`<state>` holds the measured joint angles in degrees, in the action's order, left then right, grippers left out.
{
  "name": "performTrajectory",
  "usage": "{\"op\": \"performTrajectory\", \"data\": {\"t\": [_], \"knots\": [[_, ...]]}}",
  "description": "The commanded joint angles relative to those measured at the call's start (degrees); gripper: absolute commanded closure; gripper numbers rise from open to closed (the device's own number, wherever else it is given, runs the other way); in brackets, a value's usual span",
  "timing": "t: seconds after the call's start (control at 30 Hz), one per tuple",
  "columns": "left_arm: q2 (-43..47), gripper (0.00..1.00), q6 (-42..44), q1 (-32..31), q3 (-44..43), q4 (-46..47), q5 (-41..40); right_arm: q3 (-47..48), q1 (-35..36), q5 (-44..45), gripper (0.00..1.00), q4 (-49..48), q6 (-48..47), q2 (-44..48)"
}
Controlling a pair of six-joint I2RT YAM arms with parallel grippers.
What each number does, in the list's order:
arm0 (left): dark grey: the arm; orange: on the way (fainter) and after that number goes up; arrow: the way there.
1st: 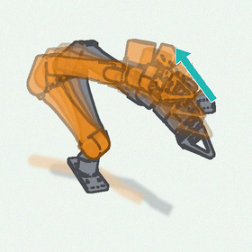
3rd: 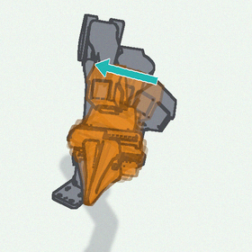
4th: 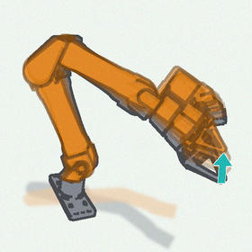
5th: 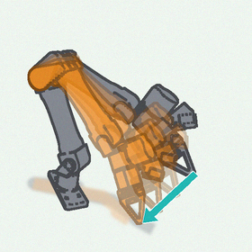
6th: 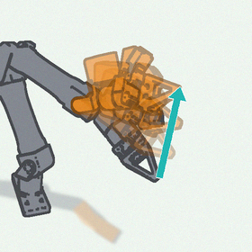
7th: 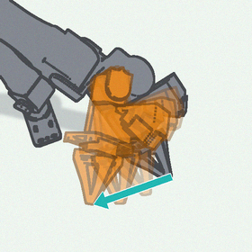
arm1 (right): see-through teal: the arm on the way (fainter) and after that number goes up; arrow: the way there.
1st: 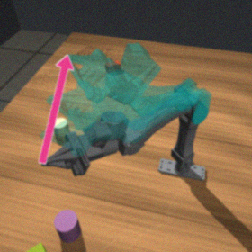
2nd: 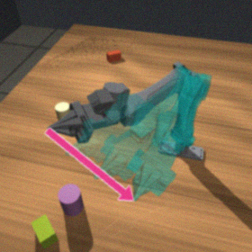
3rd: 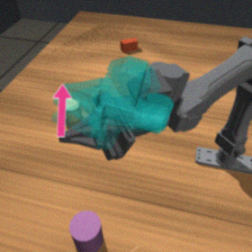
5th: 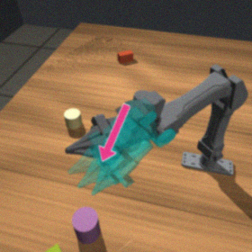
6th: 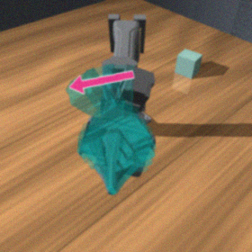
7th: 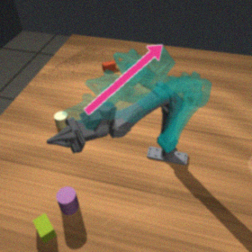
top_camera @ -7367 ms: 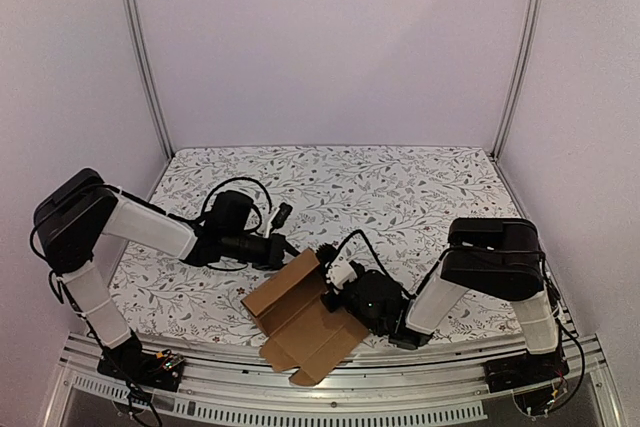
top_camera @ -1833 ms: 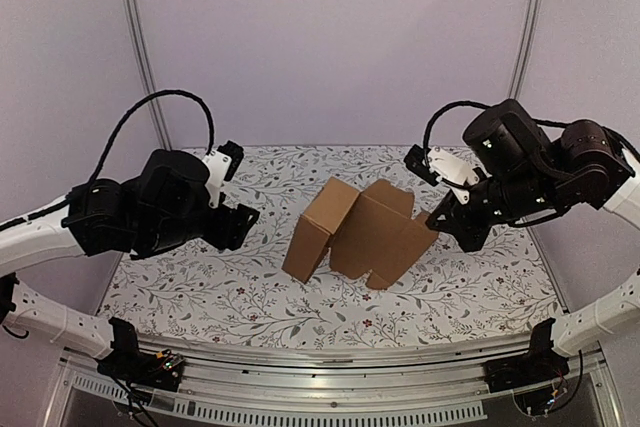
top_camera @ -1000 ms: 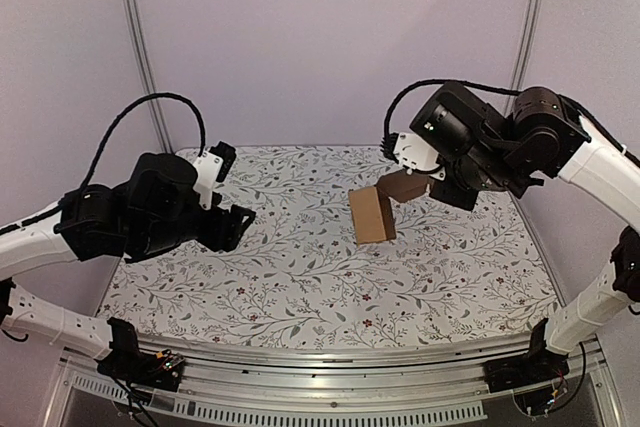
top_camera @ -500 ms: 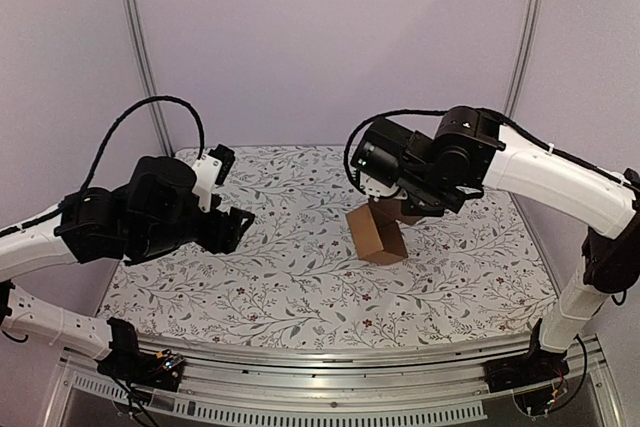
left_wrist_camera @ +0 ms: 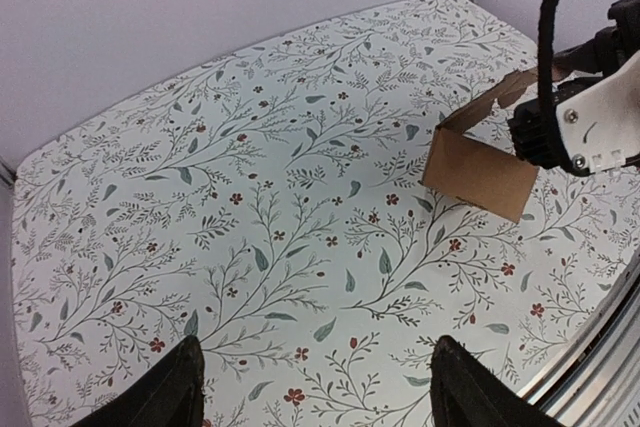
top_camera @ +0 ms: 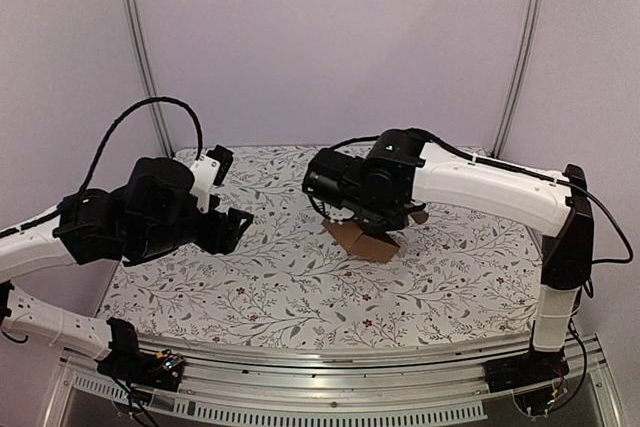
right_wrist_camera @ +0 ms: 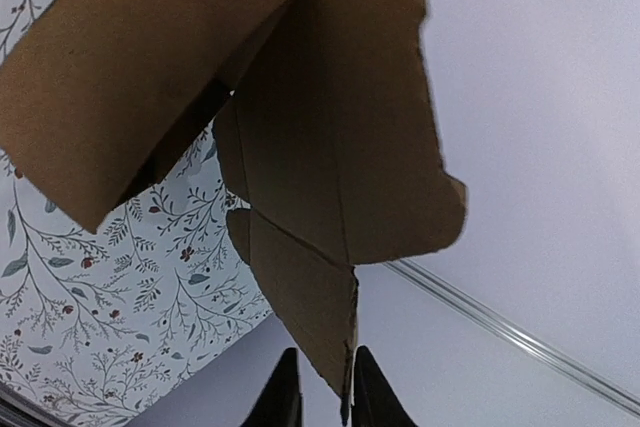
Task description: Fold the paper box
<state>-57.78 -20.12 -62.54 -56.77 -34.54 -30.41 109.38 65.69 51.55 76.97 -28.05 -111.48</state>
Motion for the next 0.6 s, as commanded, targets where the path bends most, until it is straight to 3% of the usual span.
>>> {"op": "performTrajectory", "data": {"t": [0.0,0.33,0.57], "knots": [[0.5,0.24,0.2,0.8,1.0,0.6,0.0,3.4,0.8,1.6,0.71,21.7,-1.9,-2.4],[0.4,0.24,0.0,0.9,1.5,0.6,0.0,9.9,2.6,-1.4,0.53,16.6,-3.6,-5.2],[0.5,0.24,-0.7,0.9,2.5,0.1,2.2,3.9,2.3,-9.1,0.38,0.0,-4.7,5.6]]}}
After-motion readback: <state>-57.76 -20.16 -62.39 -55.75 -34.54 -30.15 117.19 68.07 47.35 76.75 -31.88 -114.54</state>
